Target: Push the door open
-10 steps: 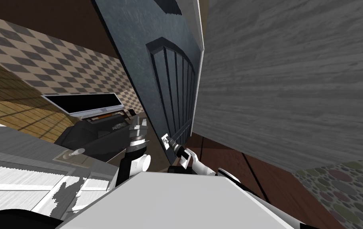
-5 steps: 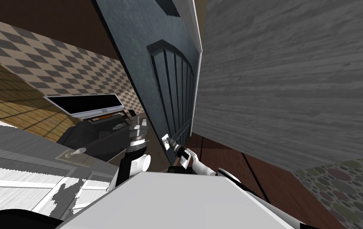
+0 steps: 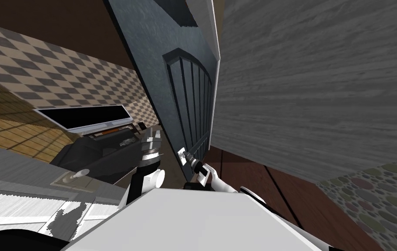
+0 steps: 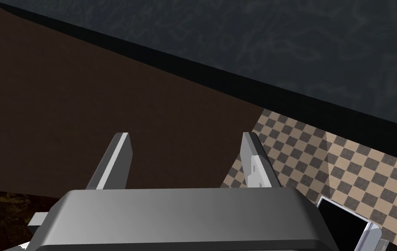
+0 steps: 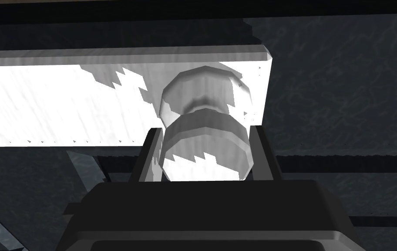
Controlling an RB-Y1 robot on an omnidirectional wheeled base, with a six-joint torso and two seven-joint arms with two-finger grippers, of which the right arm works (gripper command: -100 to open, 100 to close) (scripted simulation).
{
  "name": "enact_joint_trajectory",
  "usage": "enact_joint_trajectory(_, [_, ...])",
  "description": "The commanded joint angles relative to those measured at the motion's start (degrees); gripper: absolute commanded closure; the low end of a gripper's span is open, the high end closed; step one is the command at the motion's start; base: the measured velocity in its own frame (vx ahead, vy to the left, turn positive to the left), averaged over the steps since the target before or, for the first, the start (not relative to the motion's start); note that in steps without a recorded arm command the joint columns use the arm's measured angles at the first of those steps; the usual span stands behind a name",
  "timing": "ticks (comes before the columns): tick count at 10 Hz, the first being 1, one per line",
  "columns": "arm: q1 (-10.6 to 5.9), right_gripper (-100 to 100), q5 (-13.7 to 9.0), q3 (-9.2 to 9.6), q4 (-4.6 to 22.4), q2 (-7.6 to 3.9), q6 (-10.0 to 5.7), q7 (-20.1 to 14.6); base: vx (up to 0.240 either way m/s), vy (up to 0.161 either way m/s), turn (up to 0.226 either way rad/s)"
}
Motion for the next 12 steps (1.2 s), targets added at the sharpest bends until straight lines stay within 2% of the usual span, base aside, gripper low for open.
enact_joint_trajectory(1, [0.84, 100, 1.2, -0.6, -0.7, -0.07, 0.23, -0.1, 0.089, 0.199, -0.1])
enact_joint_trajectory(2, [1.18, 100, 1.6, -0.79, -0.9, -0.12, 0.31, -0.2, 0.087, 0.171, -0.086])
enact_joint_trajectory(8, [5.83, 100, 7.1, -3.44, -3.9, -0.1, 1.35, -1.2, 0.093, 0.206, -0.114])
enact_joint_trajectory(12, [7.73, 100, 9.3, -4.53, -5.1, 0.23, 1.77, -1.5, 0.051, 0.115, -0.076])
